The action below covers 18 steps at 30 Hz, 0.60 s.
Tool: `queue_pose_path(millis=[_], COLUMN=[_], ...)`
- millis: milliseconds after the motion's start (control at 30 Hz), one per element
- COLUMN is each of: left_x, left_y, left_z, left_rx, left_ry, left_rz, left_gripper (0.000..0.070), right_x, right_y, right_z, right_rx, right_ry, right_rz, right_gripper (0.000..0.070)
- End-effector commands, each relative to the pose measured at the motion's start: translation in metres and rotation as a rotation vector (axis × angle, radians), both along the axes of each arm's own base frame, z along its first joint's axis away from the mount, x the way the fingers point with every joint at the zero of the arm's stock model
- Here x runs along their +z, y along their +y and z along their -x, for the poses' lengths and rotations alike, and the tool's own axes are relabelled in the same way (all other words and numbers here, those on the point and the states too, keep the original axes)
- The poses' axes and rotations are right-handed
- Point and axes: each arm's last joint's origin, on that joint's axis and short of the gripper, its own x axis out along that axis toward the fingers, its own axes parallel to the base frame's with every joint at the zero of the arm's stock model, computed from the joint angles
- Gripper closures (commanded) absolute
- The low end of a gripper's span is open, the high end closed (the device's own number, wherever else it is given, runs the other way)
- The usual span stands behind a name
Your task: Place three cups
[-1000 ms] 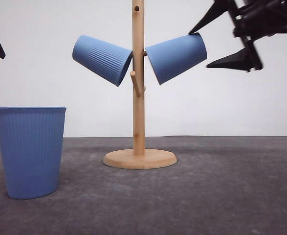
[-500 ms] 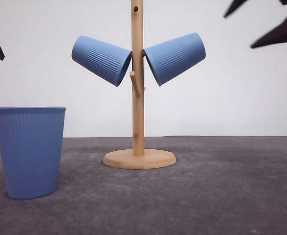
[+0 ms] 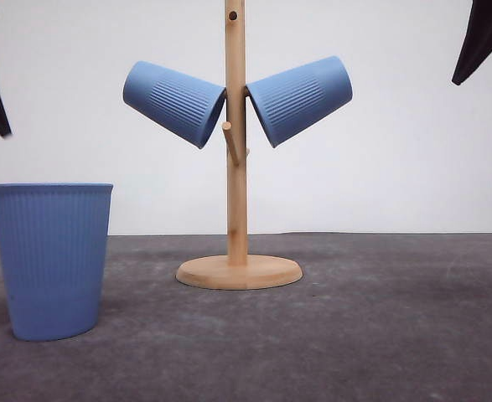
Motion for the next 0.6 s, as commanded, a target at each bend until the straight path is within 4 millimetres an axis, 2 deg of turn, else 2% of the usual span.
queue_pose_path(millis=[0, 233, 367, 500, 567], left_x=[0.000, -0.021, -0.032, -0.043, -0.045], left_y=[-0.006, -0.028, -0.032, -0.035, -0.035], left_z=[-0.007, -0.028, -0.037, -0.043, -0.045], left_rx=[-0.003, 0.002, 0.013, 0.011, 0.007], left_ry=[0.013, 0.061, 0.100, 0.143, 0.154], left_rz=[0.008, -0.033, -0.051, -0.068, -0.073], left_gripper=[0.0266, 0.0281, 0.0386, 0.0414, 0.0505], right_x=[-0.002, -0.002, -0.002, -0.003, -0.003], right_y=[0.001, 0.002, 0.002, 0.003, 0.005], right_z=[-0.002, -0.002, -0.002, -0.002, -0.001], right_rx=[0.013, 0.015, 0.015, 0.032, 0.051], right_ry=[-0.001, -0.003, -0.002, -0.001, 0.002], right_rz=[0.015, 0.017, 0.017, 0.025, 0.034], right_gripper=[0.0192, 0.0192, 0.0192, 0.0191, 0.0191])
